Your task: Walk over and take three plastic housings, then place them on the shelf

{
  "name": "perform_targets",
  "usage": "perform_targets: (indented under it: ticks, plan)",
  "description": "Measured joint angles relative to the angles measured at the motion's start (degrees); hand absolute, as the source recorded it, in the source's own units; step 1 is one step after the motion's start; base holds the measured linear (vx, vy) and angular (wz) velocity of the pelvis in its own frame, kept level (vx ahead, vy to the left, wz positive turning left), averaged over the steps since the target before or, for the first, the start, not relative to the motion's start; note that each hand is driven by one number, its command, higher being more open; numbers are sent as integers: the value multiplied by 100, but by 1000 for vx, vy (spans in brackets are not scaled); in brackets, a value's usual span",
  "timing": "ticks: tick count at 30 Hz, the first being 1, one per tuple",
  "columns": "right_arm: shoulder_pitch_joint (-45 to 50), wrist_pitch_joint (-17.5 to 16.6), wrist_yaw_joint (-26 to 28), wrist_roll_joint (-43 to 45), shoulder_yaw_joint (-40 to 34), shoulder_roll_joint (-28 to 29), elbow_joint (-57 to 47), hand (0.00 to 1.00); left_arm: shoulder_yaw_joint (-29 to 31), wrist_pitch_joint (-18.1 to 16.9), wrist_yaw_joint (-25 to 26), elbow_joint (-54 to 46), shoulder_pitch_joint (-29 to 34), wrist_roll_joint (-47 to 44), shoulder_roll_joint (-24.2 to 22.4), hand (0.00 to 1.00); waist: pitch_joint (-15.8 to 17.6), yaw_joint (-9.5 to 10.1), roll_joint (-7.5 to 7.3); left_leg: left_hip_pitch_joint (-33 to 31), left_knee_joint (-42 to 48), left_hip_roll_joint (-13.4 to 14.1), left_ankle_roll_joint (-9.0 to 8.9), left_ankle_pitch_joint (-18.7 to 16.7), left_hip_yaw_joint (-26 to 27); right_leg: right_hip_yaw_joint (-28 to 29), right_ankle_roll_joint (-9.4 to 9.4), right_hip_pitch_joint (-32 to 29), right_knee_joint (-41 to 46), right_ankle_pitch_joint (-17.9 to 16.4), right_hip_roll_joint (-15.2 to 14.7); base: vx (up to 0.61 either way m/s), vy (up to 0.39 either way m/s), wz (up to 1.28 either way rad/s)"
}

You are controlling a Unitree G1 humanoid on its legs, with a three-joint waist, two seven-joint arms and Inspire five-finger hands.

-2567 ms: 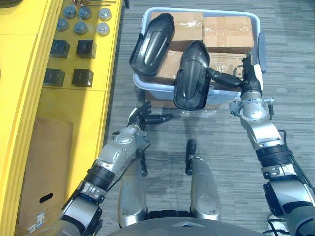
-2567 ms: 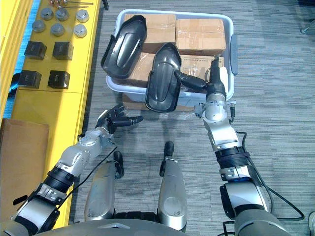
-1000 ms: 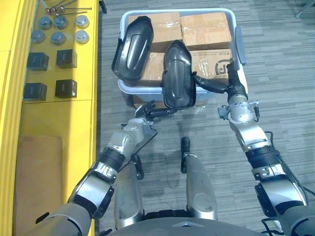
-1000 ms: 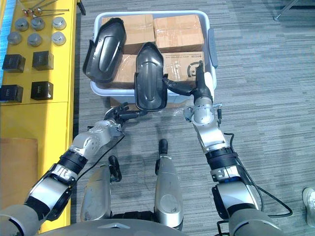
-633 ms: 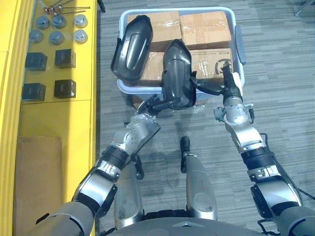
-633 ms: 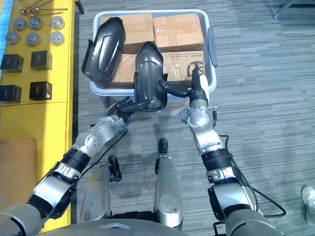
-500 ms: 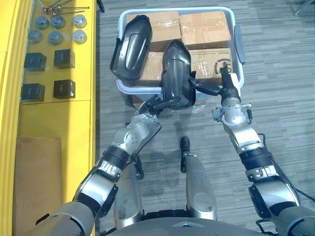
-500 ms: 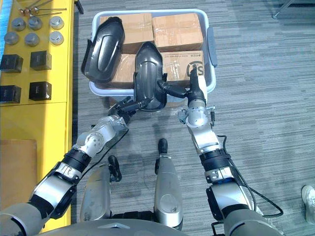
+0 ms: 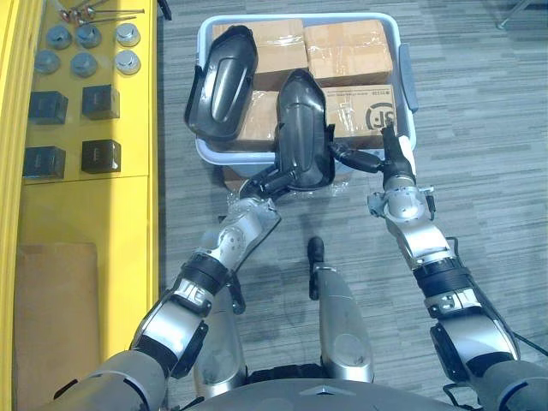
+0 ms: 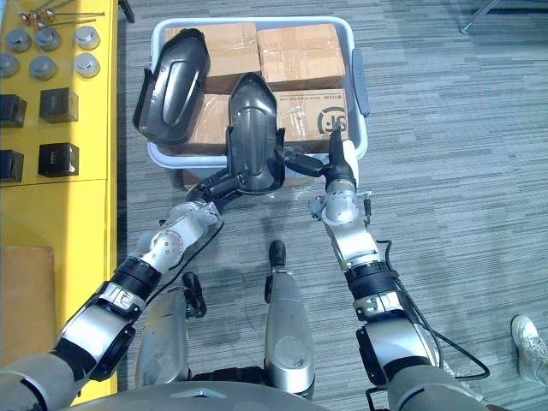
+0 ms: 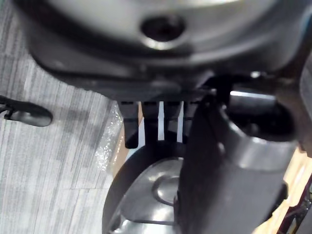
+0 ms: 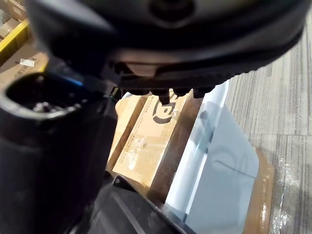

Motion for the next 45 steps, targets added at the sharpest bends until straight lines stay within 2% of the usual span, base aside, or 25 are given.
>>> perform_targets:
  ticks: [12,23,27,31,35,37,39,42,45]
  plan:
    - [158,40,-142,172,-4,253,173,100,62,-310,573,323,-59,41,-156,0,0,-43,-33,4,57,1,17,-40,12,25,18,23,-4,-2,-1,0,0,0]
    - [604,18,-419,211,-7,413,170,100,91,-760,496,298,-25,236,-167,0,3,6,-73,211,-45,-30,10,-34,-82,-81,32,295,-48,-36,-30,6,7,5]
    - [970,-107,-606,213,-26,536,57,100,39,-1015,358,-165,219,268,-143,0,2,14,-90,535,-344,-117,33,14,-92,-155,57,627,-290,-41,-80,35,11,7]
    - [1622,-253,-774,224,-155,656,-634,100,-200,-1155,94,-1234,768,528,5,0,1,23,-88,905,-675,-172,-26,121,-116,-253,71,1021,-570,-8,-100,91,3,8]
    - [2171,-687,-788,237,-369,661,-1355,100,-299,-1231,-223,-2364,1539,837,7,0,-78,33,-55,1329,-953,-204,-42,130,-121,-363,79,1461,-826,0,-101,93,21,7]
    - [2444,-924,-792,265,-396,665,-1593,100,-304,-1248,-433,-2670,1930,1023,4,0,-389,46,-29,1375,-1117,-221,-63,154,-108,-389,85,1495,-955,3,-97,80,19,1]
    - [2906,-1259,-783,292,-458,676,-1873,100,-358,-1252,-635,-3001,2439,1333,-5,0,-700,138,54,1626,-1352,-228,-86,176,-70,-411,94,1720,-1163,9,-71,106,14,-4]
    - [3249,-1488,-742,447,-477,682,-2045,100,-347,-1268,-776,-3266,2843,1419,-7,0,-990,166,137,1814,-1525,-231,-100,183,-53,-448,104,1929,-1353,15,-49,96,14,0]
    - [3502,-1777,-526,636,-570,828,-2175,100,-240,-1447,-827,-3536,3193,1836,-6,0,-1230,174,194,1958,-1655,-230,-123,196,-30,-457,111,2052,-1466,22,-25,54,9,-3]
